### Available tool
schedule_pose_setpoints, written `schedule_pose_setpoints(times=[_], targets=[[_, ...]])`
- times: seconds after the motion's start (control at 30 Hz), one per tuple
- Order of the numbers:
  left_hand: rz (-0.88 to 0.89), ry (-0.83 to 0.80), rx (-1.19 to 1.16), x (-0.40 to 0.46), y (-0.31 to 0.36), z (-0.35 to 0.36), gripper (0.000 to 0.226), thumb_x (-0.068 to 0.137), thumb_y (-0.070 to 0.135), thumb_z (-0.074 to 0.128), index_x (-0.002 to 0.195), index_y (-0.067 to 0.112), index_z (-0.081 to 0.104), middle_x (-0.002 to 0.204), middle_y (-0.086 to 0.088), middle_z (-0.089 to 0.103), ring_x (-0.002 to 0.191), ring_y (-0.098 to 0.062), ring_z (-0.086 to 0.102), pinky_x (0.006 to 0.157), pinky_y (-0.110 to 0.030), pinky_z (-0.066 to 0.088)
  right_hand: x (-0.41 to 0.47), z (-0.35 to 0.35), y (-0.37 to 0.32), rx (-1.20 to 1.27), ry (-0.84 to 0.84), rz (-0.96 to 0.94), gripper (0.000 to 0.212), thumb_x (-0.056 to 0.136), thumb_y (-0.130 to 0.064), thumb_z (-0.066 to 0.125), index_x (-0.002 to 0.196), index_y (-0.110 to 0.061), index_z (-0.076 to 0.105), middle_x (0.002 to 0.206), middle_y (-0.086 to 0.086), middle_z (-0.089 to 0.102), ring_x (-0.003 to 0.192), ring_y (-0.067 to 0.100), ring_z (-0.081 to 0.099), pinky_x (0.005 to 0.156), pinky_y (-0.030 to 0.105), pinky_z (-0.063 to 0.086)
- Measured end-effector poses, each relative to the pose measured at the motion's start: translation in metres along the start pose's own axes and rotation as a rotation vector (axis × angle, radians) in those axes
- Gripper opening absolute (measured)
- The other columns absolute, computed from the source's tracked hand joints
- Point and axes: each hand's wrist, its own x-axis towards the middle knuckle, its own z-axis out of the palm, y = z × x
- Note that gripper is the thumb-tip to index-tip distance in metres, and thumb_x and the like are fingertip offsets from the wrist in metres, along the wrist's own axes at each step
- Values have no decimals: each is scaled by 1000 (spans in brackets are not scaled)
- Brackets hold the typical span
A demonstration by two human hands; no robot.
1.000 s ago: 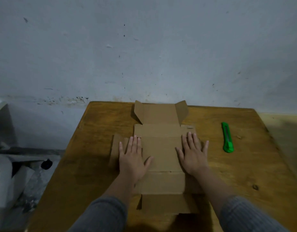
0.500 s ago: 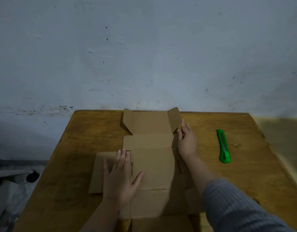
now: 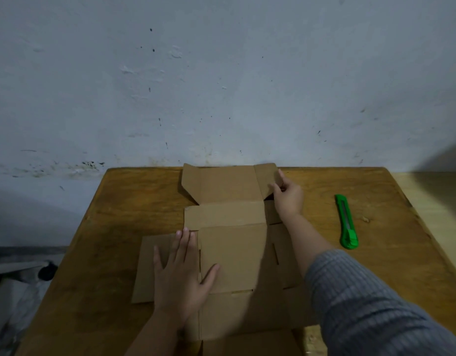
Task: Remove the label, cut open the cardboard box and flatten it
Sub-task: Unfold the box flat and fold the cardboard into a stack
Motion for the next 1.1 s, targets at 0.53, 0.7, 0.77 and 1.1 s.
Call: schedule_pose_setpoints(times=[0.53,0.7,0.77,1.1], targets=[[44,37,-51,10,2,-6,96,82,77,21,147,8,30,154,-9,30,143,-23,24,112,-60,18,-40,-55,2,229,-53,54,52,84,-12,68,132,-21,52,99,15,65,79,16,60,77,32,48],[42,-23,-84,7,2,-11,96,81,79,8,149,10,8,158,-7,12,145,-20,4,114,-55,4,-54,-59,6,197,-14,23,52,84,-11,67,131,-23,48,103,15,61,98,28,60,74,30,43],[-54,-55,-271,9,5,-20,90,84,73,19,148,17,-10,159,-2,-6,143,-12,-12,117,-49,-7,-62,-59,4,171,11,10,51,84,-10,67,130,-23,48,104,5,56,98,22,55,75,31,44],[154,395,-243,73,29,-114,61,99,44,29,152,23,7,160,5,4,146,-9,-1,119,-43,2,-82,-63,12,145,22,-13,50,85,-10,65,130,-24,46,109,8,57,97,21,57,72,30,47]])
